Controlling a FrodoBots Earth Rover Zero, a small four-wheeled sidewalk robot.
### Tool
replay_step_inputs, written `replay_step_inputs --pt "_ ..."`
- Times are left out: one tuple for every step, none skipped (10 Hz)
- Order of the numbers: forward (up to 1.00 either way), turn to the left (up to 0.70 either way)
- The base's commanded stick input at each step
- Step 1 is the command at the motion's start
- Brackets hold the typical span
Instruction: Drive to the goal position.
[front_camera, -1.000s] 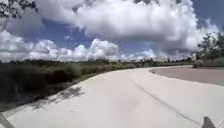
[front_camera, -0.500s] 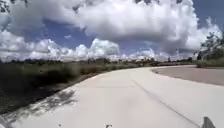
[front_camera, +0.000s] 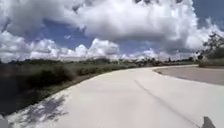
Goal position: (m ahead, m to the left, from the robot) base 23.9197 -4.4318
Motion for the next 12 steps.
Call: replay_step_inputs --pt "0.85 0.0" --pt "0.85 0.0" --pt "0.85 0.0" --pt "0.85 0.0" --pt "0.85 0.0" --pt "0.85 0.0" --pt "0.85 0.0" --pt "0.85 0.0" --pt "0.85 0.0" --pt "0.85 0.0" --pt "0.85 0.0" --pt "0.85 0.0"
